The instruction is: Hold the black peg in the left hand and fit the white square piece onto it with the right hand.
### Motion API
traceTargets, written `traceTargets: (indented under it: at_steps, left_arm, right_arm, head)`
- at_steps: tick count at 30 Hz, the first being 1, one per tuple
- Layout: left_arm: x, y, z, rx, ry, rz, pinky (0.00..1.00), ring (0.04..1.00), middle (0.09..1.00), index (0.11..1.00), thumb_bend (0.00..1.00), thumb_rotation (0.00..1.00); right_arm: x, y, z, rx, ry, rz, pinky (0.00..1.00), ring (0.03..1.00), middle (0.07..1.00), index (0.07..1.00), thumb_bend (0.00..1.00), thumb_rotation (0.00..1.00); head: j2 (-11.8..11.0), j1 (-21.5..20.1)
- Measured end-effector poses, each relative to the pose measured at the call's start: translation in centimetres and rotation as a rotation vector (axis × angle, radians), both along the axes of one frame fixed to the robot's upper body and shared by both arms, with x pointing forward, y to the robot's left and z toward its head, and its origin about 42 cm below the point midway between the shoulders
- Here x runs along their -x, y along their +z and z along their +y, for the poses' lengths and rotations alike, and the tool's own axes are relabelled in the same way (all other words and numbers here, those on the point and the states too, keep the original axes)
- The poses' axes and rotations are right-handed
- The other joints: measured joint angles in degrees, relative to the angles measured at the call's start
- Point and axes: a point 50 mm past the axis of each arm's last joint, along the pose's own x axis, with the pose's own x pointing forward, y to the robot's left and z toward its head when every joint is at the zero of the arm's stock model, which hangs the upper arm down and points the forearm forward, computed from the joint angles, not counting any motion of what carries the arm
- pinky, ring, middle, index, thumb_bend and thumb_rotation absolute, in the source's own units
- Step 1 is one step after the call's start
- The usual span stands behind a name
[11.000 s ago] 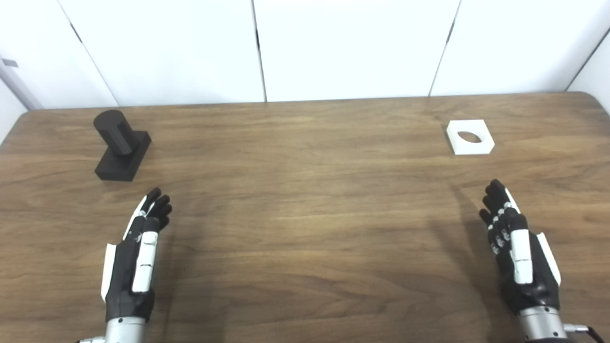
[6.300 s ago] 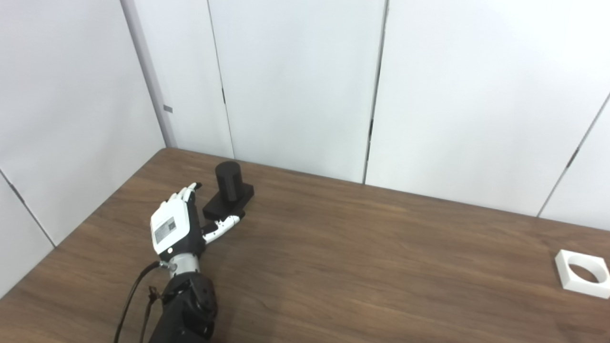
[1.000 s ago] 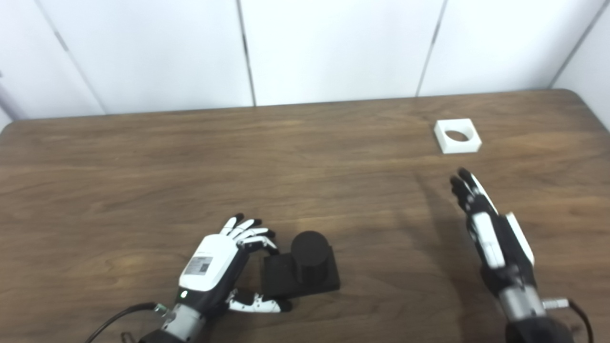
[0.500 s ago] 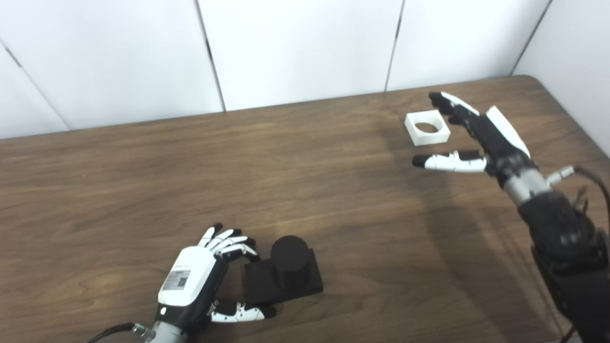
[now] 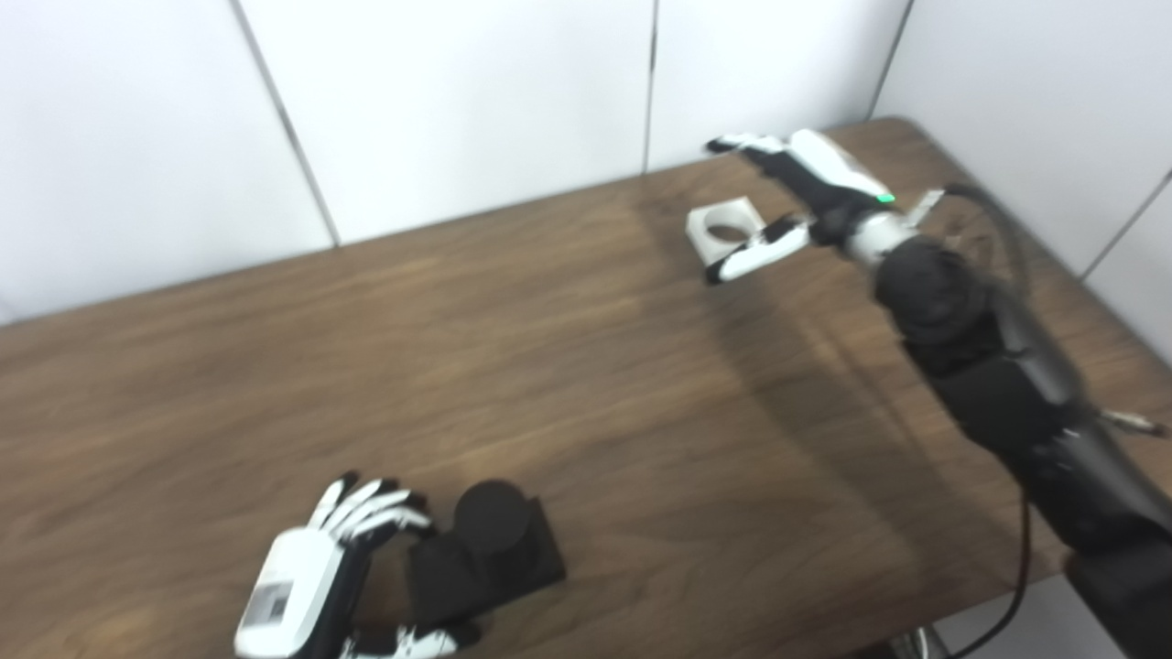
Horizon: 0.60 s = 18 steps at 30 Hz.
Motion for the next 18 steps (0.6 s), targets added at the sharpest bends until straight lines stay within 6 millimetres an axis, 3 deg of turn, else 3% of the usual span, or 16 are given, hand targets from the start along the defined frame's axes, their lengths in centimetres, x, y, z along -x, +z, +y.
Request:
traceTargets:
  at_steps: [9, 18]
  left_arm:
    - [0.1, -0.4, 0.3, 0.009, -0.006, -0.008, 0.96, 0.879, 0.790, 0.484, 0.52, 0.05]
    - [0.1, -0.5, 0.4, 0.009, -0.007, -0.015, 0.97, 0.883, 0.790, 0.484, 0.52, 0.05]
  right_arm:
    - [-3.3, 0.0, -0.2, 0.151, -0.017, 0.084, 0.97, 1.000, 0.986, 0.896, 0.96, 0.19]
    - [-4.6, 0.0, -1.3, 0.313, -0.009, 0.193, 1.00, 1.000, 0.995, 0.863, 1.00, 0.19]
  head:
    - [-1.7, 0.8]
    - [-2.5, 2.0]
